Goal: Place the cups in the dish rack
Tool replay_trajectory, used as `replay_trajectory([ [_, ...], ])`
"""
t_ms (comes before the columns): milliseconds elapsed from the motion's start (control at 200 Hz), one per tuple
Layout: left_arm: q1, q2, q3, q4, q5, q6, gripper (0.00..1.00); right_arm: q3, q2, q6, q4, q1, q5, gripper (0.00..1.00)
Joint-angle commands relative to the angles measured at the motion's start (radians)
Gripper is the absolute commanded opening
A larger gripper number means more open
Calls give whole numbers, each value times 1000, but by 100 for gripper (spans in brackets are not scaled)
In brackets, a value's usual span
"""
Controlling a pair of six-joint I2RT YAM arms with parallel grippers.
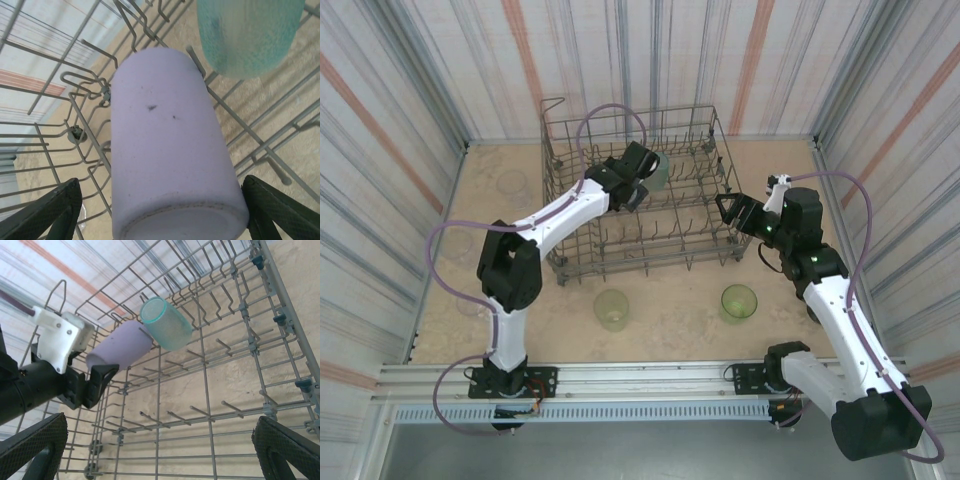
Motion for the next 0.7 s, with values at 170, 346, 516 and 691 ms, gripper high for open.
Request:
replay_trajectory([
  [170, 38, 61, 112, 15, -15, -21, 85, 25, 5, 4, -22, 5, 7, 99],
  [346, 63, 99, 169, 10, -6, -17, 85, 33, 15, 3, -21, 6, 5, 99],
  [516, 80, 135, 192, 27, 4, -14, 85, 36, 20, 3, -19, 7, 5, 99],
  [691, 92, 160, 222, 38, 21, -18, 83, 33, 25, 2, -19, 5, 6, 99],
])
